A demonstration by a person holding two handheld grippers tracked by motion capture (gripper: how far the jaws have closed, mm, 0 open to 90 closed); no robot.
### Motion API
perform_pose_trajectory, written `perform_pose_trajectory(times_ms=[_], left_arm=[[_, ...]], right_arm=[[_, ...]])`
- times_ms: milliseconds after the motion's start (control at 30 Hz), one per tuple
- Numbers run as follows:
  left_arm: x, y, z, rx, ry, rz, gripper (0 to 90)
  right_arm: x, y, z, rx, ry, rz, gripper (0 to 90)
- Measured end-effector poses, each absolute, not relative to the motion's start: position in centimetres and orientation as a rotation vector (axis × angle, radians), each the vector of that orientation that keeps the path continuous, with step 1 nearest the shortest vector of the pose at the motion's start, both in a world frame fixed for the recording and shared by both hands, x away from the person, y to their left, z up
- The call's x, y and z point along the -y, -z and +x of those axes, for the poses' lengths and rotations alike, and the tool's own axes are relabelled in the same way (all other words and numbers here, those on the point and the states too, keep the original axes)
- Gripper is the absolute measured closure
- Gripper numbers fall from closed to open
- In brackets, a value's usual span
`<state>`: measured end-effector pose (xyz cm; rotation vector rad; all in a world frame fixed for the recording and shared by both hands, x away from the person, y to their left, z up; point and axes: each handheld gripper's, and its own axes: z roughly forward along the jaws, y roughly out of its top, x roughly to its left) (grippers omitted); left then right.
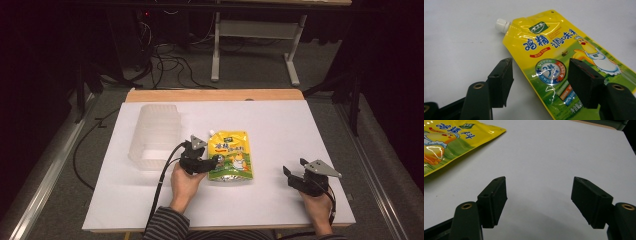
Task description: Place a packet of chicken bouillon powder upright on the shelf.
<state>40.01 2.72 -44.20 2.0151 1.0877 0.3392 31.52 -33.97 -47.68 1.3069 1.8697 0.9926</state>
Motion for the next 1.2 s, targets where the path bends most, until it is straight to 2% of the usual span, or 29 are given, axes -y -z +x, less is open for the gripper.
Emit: perform_pose_trajectory(times_ms=[367,733,1200], left_arm=[[-1.5,43.9,42.6,-1.176,-0.311,2.059,37.1],[-1.0,45.3,45.7,-1.333,-0.128,2.046,33.8],[-0.4,46.1,46.4,-1.353,0.003,2.031,35.4]], right_arm=[[33.9,47.7,31.5,-1.87,-0.987,1.305,29.5],[33.9,47.7,31.5,-1.869,-0.985,1.305,29.5],[33.8,47.7,31.6,-1.875,-0.979,1.304,30.0]])
